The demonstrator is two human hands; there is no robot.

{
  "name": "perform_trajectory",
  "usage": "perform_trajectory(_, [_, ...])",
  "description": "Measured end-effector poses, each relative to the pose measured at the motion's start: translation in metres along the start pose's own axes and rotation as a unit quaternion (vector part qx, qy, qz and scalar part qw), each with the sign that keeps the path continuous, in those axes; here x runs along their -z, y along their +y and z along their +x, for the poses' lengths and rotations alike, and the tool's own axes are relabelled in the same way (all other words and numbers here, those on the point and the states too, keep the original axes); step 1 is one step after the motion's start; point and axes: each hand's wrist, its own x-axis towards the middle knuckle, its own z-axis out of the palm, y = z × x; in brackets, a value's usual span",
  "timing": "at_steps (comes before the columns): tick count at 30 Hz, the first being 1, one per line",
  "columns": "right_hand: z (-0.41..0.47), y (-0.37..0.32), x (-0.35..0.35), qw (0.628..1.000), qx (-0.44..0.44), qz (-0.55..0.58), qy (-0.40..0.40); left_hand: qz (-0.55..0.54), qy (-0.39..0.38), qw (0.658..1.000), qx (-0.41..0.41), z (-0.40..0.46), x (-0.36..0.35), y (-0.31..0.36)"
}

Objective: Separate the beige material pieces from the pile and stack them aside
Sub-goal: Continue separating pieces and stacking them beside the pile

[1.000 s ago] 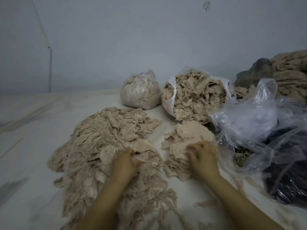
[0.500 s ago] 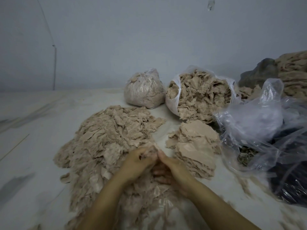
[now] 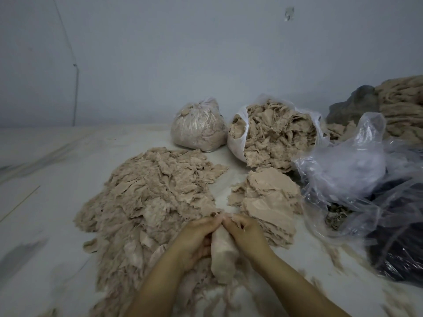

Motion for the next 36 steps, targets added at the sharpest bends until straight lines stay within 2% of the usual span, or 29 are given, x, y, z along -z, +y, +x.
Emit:
perform_trajectory(2, [0.003, 0.001, 0.006, 0.997, 0.039, -0.043, 0.048, -0.014, 0.016, 0.999, -0.031, 0.002, -0.006, -0.005])
perform_trajectory(4, [0.004, 0.000, 0.009, 0.996, 0.036, -0.015, 0.080, -0.017, 0.039, 0.998, -0.055, 0.003, -0.011, -0.006])
perform_trajectory(6, [0.005, 0.002, 0.011, 0.996, 0.046, -0.010, 0.081, -0.040, 0.058, 0.995, -0.072, 0.005, -0.014, -0.004])
perform_trajectory(9, [0.005, 0.002, 0.009, 0.996, 0.054, 0.004, 0.064, -0.041, 0.039, 0.994, -0.090, 0.002, -0.020, 0.000])
perform_trajectory(13, [0.005, 0.005, 0.018, 0.992, 0.035, 0.027, 0.116, -0.014, 0.116, 0.985, -0.128, 0.006, -0.019, 0.004])
perform_trajectory(15, [0.003, 0.013, 0.029, 0.992, 0.021, 0.002, 0.126, -0.017, 0.131, 0.982, -0.135, 0.007, -0.016, 0.009])
perform_trajectory(20, [-0.015, 0.031, 0.060, 0.998, -0.020, -0.063, -0.015, -0.035, 0.136, 0.982, -0.126, 0.009, -0.014, 0.015])
perform_trajectory(23, [-0.017, 0.028, 0.075, 0.976, -0.064, -0.150, -0.144, -0.055, 0.122, 0.982, -0.136, 0.006, -0.018, 0.019])
perform_trajectory(25, [-0.018, 0.023, 0.075, 0.966, -0.065, -0.178, -0.176, -0.051, 0.108, 0.982, -0.146, 0.004, -0.020, 0.021])
perform_trajectory(26, [-0.018, 0.019, 0.072, 0.976, -0.053, -0.145, -0.157, -0.049, 0.102, 0.982, -0.154, 0.004, -0.021, 0.022])
perform_trajectory(28, [-0.021, 0.008, 0.061, 0.992, -0.043, 0.007, -0.116, -0.033, 0.096, 0.980, -0.170, 0.003, -0.025, 0.023])
perform_trajectory(30, [-0.019, 0.000, 0.046, 0.983, -0.037, 0.138, -0.117, -0.008, 0.093, 0.978, -0.184, -0.001, -0.029, 0.024])
perform_trajectory(32, [-0.017, -0.005, 0.030, 0.970, -0.033, 0.221, -0.093, 0.005, 0.064, 0.983, -0.170, -0.005, -0.032, 0.024])
perform_trajectory(36, [-0.009, -0.008, 0.017, 0.978, 0.020, 0.205, 0.046, 0.132, 0.054, 0.982, -0.123, -0.010, -0.029, 0.018])
